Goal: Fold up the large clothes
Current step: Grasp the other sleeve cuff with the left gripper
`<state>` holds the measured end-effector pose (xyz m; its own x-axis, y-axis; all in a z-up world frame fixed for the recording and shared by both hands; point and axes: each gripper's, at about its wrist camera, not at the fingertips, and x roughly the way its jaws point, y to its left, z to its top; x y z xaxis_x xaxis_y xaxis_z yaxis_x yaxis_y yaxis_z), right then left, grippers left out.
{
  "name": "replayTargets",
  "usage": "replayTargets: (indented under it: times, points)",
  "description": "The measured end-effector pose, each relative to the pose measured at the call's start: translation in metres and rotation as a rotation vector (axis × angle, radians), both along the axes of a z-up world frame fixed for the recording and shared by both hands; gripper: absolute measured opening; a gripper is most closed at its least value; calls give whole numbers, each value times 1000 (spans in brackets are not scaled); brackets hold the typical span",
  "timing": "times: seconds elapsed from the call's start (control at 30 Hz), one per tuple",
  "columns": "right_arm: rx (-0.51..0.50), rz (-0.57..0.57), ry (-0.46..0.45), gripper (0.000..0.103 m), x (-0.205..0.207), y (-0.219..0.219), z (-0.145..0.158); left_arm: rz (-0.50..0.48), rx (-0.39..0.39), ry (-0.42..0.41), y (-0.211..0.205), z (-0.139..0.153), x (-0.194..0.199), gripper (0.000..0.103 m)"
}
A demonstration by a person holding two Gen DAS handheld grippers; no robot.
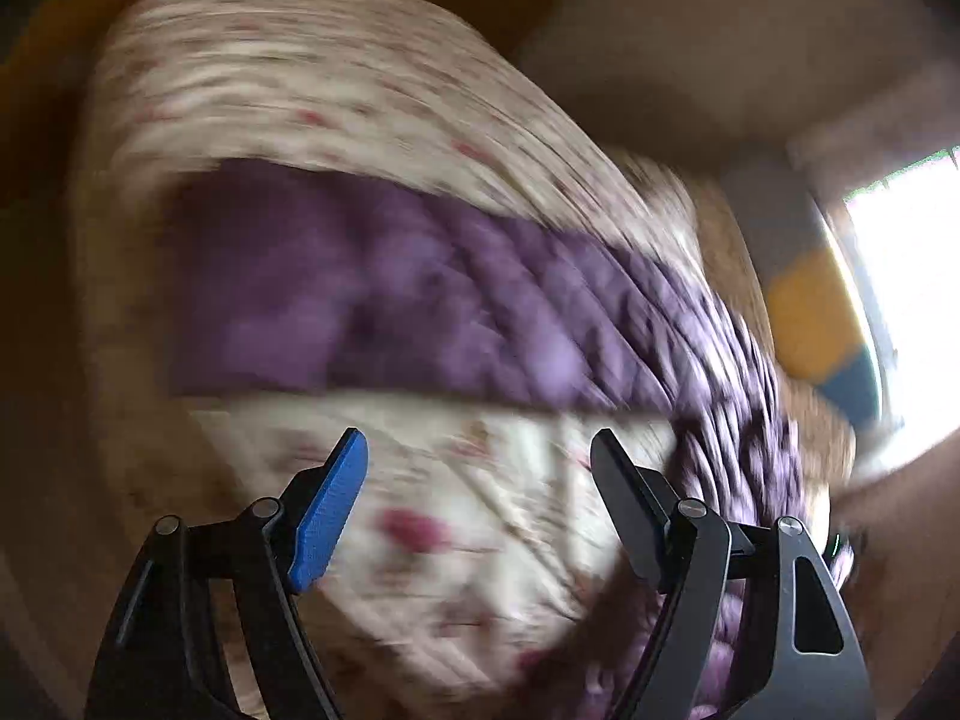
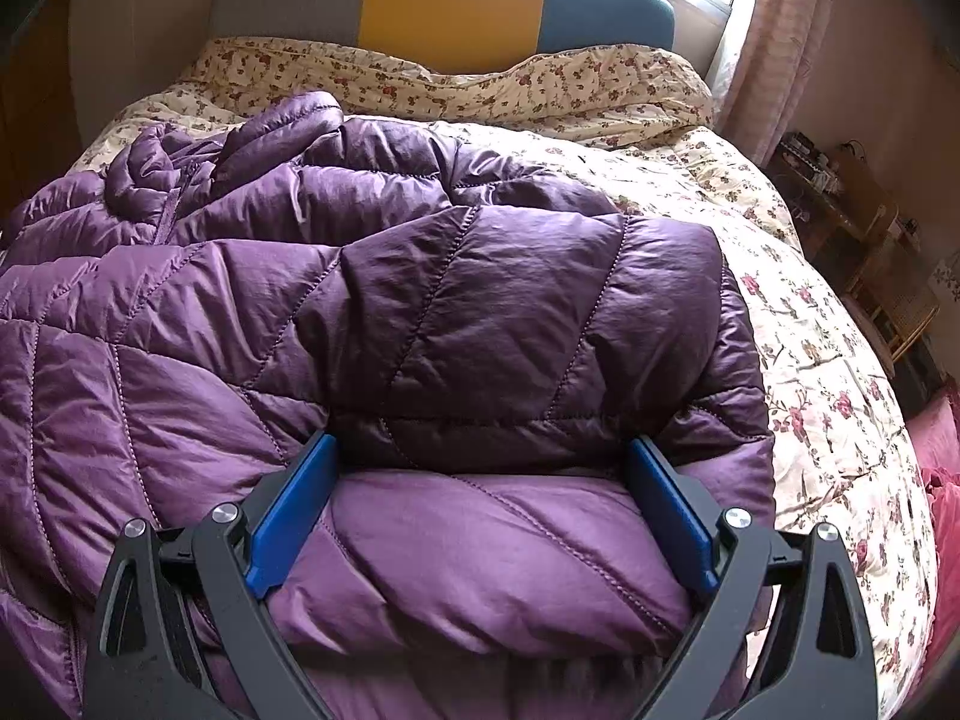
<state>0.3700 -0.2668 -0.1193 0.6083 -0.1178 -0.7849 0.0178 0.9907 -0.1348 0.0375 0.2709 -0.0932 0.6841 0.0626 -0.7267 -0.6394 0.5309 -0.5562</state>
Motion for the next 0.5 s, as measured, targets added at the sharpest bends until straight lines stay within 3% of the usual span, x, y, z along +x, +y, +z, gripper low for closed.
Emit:
replayTargets:
  times: [0.17, 0.37, 0.5]
  points:
    - [4, -1, -4, 95, -1, -2, 1, 190, -106, -54, 39, -6, -33, 76]
    - [6, -1, -4, 95, -2, -4, 1, 295, -196, -39, 60, -25, -38, 74]
    - [10, -1, -4, 95, -2, -4, 1, 320, -182, 10, 68, -36, -30, 44]
